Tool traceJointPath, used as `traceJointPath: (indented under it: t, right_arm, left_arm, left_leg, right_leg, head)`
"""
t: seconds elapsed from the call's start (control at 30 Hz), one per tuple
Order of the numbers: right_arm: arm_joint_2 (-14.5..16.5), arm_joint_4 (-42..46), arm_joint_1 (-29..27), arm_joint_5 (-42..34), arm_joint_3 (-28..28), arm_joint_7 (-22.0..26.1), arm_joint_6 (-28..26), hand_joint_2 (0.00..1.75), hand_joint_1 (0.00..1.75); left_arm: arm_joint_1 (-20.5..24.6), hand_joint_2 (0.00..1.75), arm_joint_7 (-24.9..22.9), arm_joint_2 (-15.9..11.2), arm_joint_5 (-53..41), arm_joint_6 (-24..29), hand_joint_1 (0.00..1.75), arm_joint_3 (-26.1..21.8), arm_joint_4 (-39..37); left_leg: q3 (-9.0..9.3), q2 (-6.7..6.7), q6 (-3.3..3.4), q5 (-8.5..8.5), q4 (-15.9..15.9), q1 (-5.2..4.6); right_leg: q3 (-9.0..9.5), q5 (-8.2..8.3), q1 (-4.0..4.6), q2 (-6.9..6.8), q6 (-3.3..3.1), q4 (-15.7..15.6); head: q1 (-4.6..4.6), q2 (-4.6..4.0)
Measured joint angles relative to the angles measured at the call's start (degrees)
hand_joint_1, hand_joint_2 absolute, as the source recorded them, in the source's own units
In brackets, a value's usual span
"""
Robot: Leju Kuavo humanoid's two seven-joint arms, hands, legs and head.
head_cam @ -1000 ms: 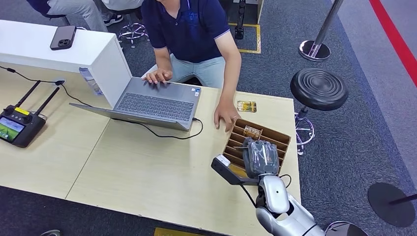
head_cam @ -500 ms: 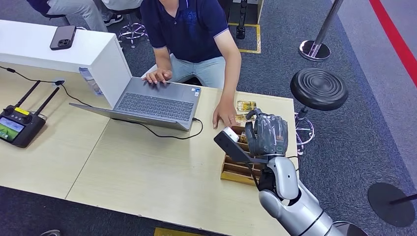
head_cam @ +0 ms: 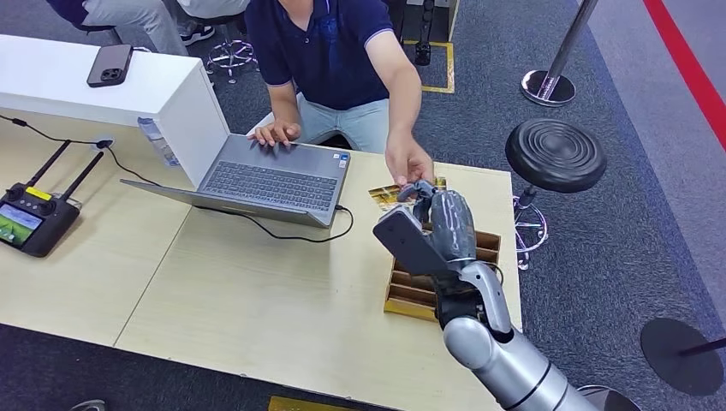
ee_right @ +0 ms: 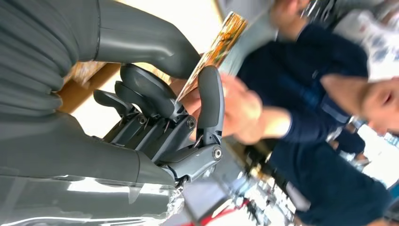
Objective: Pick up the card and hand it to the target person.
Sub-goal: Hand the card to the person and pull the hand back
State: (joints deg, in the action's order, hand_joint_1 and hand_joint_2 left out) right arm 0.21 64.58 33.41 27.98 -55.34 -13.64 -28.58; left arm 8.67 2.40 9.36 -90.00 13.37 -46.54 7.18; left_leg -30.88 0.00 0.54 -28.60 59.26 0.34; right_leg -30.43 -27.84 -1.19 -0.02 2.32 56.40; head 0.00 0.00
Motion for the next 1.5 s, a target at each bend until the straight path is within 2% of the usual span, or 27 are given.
traceJointPath:
  t: [0.1,0.13,0.17,0.23,0.27,0.3,0.37,0.6,0.9,1.03,1.13,1.2,1.37,1.43,1.5]
  right_arm:
    - [0.68,-1.38,0.06,0.74,-0.71,0.43,-0.86,1.75,1.75]
    - [0.68,-1.42,0.09,1.02,-0.81,0.30,-1.04,1.75,1.46]
    - [0.57,-1.22,0.06,1.16,-0.77,0.12,-1.16,1.75,1.09]
    - [0.09,-0.51,-0.07,1.34,-0.43,-0.31,-1.51,1.75,0.21]
    - [-0.19,-0.09,-0.20,1.34,-0.16,-0.48,-1.75,1.75,0.06]
    - [-0.52,0.35,-0.34,1.35,0.15,-0.63,-2.01,1.75,0.00]
    - [-1.17,1.31,-0.69,1.31,0.82,-0.94,-2.53,1.75,0.00]
    - [-4.64,6.28,-2.37,1.76,4.01,-2.64,-4.74,1.75,0.00]
    - [-14.43,17.86,-10.40,3.40,13.43,-6.76,-8.43,1.75,0.00]
    - [-18.32,22.16,-16.11,-0.99,18.21,-5.06,-9.29,1.75,0.00]
    - [-18.81,22.90,-17.02,-3.07,18.86,-3.95,-8.85,1.75,0.00]
    - [-18.98,24.22,-18.75,-10.05,20.57,-0.89,-6.86,1.75,0.00]
    - [-22.46,28.40,-28.06,-38.62,28.16,12.98,5.53,1.75,0.00]
    - [-23.59,28.69,-30.31,-46.70,29.70,17.10,9.84,1.75,0.00]
    - [-24.20,28.73,-31.47,-51.70,30.53,19.81,12.47,1.75,0.00]
  left_arm:
    - [-0.21,1.31,-1.06,0.01,0.11,0.17,0.00,1.54,0.05]
    - [-0.28,1.75,-1.30,-0.03,0.20,-0.06,0.00,1.58,-0.01]
    - [-0.34,1.75,-1.21,-0.06,0.28,-0.39,0.00,1.33,-0.07]
    - [-0.52,1.75,-0.75,-0.09,0.52,-0.83,0.00,0.70,-0.08]
    - [-0.61,1.31,-0.53,-0.09,0.60,-0.78,0.00,0.44,-0.05]
    - [-0.68,0.87,-0.50,-0.09,0.64,-0.69,0.00,0.28,-0.05]
    - [-0.78,0.00,-0.66,-0.09,0.48,-0.43,0.00,0.16,-0.07]
    - [-0.69,0.00,-0.49,-0.10,0.00,-0.01,0.00,-0.87,-0.20]
    - [-1.32,0.00,0.75,-0.42,0.34,0.85,0.00,-4.01,-0.54]
    - [-1.79,0.00,1.81,-0.77,1.10,0.68,0.00,-5.62,-0.73]
    - [-1.77,0.00,1.99,-0.85,1.24,0.50,0.00,-5.94,-0.76]
    - [-1.63,0.00,2.11,-1.00,1.53,-0.72,0.00,-6.79,-0.87]
    - [-1.51,0.00,2.84,-1.64,1.55,-3.22,0.00,-9.13,-0.84]
    - [-1.49,0.00,3.07,-1.82,1.09,-3.54,0.00,-9.44,-0.85]
    - [-1.46,0.00,3.65,-1.90,0.81,-3.66,0.00,-9.70,-0.86]
  left_leg:
    - [-0.01,-0.02,0.02,-0.02,0.03,0.01]
    - [-0.02,-0.03,0.02,-0.02,0.03,0.02]
    - [-0.03,-0.04,0.02,-0.01,0.03,0.01]
    - [-0.05,-0.08,0.03,-0.02,0.06,0.00]
    - [-0.07,-0.08,0.03,-0.02,0.06,0.00]
    - [-0.08,-0.10,0.03,-0.01,0.06,0.01]
    - [-0.11,-0.14,0.03,0.01,0.06,0.01]
    - [-0.13,-0.30,0.04,-0.02,0.13,-0.01]
    - [-0.22,-0.57,0.09,0.00,0.19,-0.01]
    - [-0.19,-0.71,0.09,-0.01,0.18,-0.04]
    - [-0.23,-0.57,0.08,-0.04,0.22,-0.06]
    - [-0.25,-0.42,0.06,-0.07,0.25,-0.07]
    - [-0.24,-0.73,0.04,-0.01,0.19,-0.03]
    - [-0.25,-0.73,0.05,-0.02,0.19,-0.03]
    - [-0.24,-0.61,0.06,-0.06,0.21,-0.05]
  right_leg:
    - [0.01,-0.03,0.01,-0.02,0.02,0.02]
    - [0.00,-0.02,0.01,-0.03,0.02,0.01]
    - [0.00,-0.02,0.01,-0.04,0.02,0.01]
    - [0.00,-0.04,0.00,-0.08,0.04,0.04]
    - [-0.01,-0.04,0.00,-0.08,0.03,0.03]
    - [-0.02,-0.03,0.00,-0.10,0.03,0.03]
    - [-0.03,-0.02,0.01,-0.15,0.02,0.01]
    - [-0.02,-0.10,-0.01,-0.31,0.05,0.07]
    - [-0.03,-0.14,-0.01,-0.57,0.09,0.03]
    - [0.04,-0.19,-0.02,-0.70,0.09,0.00]
    - [-0.06,-0.18,-0.03,-0.57,0.09,0.07]
    - [-0.15,-0.17,-0.05,-0.42,0.08,0.14]
    - [-0.05,-0.18,-0.01,-0.70,0.06,0.03]
    - [-0.05,-0.20,-0.01,-0.72,0.06,0.04]
    - [-0.07,-0.20,-0.02,-0.61,0.08,0.07]
  head:
    - [0.00,0.00]
    - [0.00,0.00]
    - [0.00,0.00]
    - [0.00,0.00]
    - [0.00,0.00]
    - [0.00,0.00]
    - [0.00,0.00]
    - [0.00,0.00]
    - [0.00,0.00]
    - [0.00,0.00]
    - [0.00,0.00]
    - [0.00,0.00]
    - [0.00,0.00]
    - [0.00,0.00]
    - [0.00,0.00]
